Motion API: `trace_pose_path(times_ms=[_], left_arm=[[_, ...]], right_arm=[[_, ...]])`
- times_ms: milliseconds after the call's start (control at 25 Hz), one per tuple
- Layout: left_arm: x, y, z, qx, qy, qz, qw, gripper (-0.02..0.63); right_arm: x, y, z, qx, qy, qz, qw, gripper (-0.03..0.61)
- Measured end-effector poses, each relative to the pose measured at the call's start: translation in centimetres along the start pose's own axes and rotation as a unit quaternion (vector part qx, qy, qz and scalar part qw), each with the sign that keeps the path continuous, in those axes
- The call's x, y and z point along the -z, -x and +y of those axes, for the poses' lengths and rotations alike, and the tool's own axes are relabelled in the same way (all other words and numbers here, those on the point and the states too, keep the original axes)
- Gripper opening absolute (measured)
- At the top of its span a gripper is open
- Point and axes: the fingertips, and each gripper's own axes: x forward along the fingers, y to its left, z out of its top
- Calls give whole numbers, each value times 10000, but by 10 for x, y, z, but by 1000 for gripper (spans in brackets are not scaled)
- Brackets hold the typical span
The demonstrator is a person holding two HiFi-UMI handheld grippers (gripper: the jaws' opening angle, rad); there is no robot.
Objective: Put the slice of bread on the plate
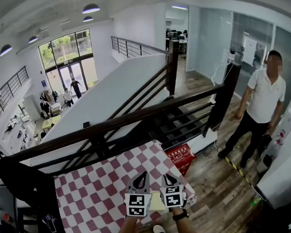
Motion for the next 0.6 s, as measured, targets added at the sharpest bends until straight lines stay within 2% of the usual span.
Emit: trace_pose_path(times_ms=[40, 200, 320, 400, 480, 600], left_arm=[[-7, 2, 0, -6, -67, -84, 9999, 18], [-31, 8, 0, 68, -134, -350, 9993, 18], [-42, 16, 2, 115, -102, -414, 9990, 18], [-55, 23, 7, 112, -7, -563, 9983, 18], [-70, 27, 12, 65, 85, -742, 9972, 18], [-86, 32, 18, 16, 39, -910, 9958, 18]], right_arm=[[-6, 5, -2, 97, 0, -105, 9999, 43], [-44, 23, -4, 73, -226, -819, 9964, 15], [-94, 58, 7, -239, -455, -1921, 9800, 15], [-124, 80, 13, -344, -491, -2455, 9675, 15], [-142, 93, 14, -280, -450, -2698, 9615, 14], [-146, 98, 8, -69, -487, -2688, 9619, 14]])
